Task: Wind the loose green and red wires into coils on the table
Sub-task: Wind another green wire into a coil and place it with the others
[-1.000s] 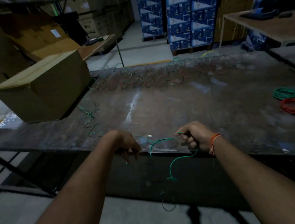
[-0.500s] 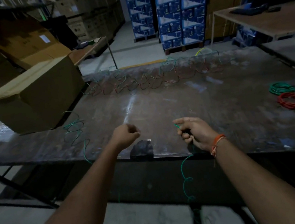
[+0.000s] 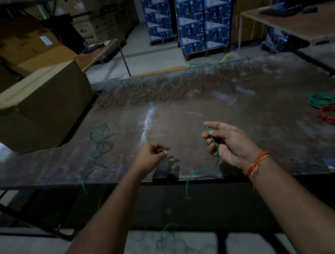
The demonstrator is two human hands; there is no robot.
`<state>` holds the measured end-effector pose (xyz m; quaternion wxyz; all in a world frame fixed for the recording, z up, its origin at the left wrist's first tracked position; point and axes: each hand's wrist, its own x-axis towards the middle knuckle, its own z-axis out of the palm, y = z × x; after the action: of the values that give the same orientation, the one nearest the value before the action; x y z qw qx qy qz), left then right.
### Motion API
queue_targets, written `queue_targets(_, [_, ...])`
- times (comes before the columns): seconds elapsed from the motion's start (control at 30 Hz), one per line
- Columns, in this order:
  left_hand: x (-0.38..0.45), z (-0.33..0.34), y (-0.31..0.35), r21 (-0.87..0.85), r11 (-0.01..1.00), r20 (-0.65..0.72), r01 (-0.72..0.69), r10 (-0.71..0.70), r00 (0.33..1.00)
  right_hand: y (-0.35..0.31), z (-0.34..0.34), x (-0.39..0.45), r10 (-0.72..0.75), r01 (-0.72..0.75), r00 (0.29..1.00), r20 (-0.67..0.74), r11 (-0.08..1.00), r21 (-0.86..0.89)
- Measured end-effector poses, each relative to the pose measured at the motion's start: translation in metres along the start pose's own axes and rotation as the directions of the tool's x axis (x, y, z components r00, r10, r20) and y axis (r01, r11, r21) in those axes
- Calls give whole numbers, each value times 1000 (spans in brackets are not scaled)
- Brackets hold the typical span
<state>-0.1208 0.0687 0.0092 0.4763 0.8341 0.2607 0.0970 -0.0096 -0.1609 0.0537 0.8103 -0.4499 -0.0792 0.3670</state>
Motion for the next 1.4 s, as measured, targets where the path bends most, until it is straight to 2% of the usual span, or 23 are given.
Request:
queue_targets(0.07, [5,-5,-3,62,998,-158,21,-11,987,2,5,0,-1,1,1000,6,1000,-16])
queue_targets(0.13, [13,-20,-12,214,974,-340,78,0,940,4,8,1,2,-2,1000,9,999,-38])
queue_targets(0.27, [12,-62,-32,532,822,-432,201,59,900,5,9,2,7,-7,1000,4,998,-64])
queue_targets(0.37, [14,-84,-40,719,646,-338,254,6,941,9,11,3,28,-27,1000,6,997,-77])
queue_targets(0.43, [17,-95,-50,794,547,-237,265,-124,964,13,13,4,47,-46,999,4,995,-84])
queue_targets(0.5, [16,-104,-62,825,487,-187,288,-246,951,17,16,4,64,-64,998,-1,994,-89])
queue_targets(0.8, [-36,-105,-75,788,499,-228,362,-310,923,36,30,0,152,-145,987,42,980,-134])
queue_targets(0.97, [-61,-90,-44,810,457,-208,367,-362,909,41,37,-14,174,-161,979,110,980,-119])
queue_targets(1.0, [-63,-84,-33,804,499,-166,325,-338,927,40,37,-18,174,-160,977,122,981,-113])
queue_targets(1.03, [-65,-76,-21,748,615,-71,249,-299,952,39,37,-22,172,-159,976,133,981,-108])
queue_targets(1.07, [-68,-64,-11,576,798,58,179,-258,964,37,37,-26,169,-155,975,143,983,-101])
queue_targets(1.1, [-76,-50,2,299,944,196,137,-201,960,34,37,-30,164,-151,975,153,984,-92])
queue_targets(1.13, [-87,-35,14,61,992,313,111,-124,941,30,36,-35,156,-144,974,162,986,-82])
queue_targets(1.17, [-97,-19,24,-67,995,411,80,-46,911,26,35,-39,146,-136,975,167,988,-71])
queue_targets(1.27, [-118,33,36,-116,989,547,-90,139,826,12,27,-51,105,-101,980,169,994,-35])
queue_targets(1.4, [-130,86,46,-160,955,467,-250,296,833,-6,13,-65,76,-80,980,185,997,18])
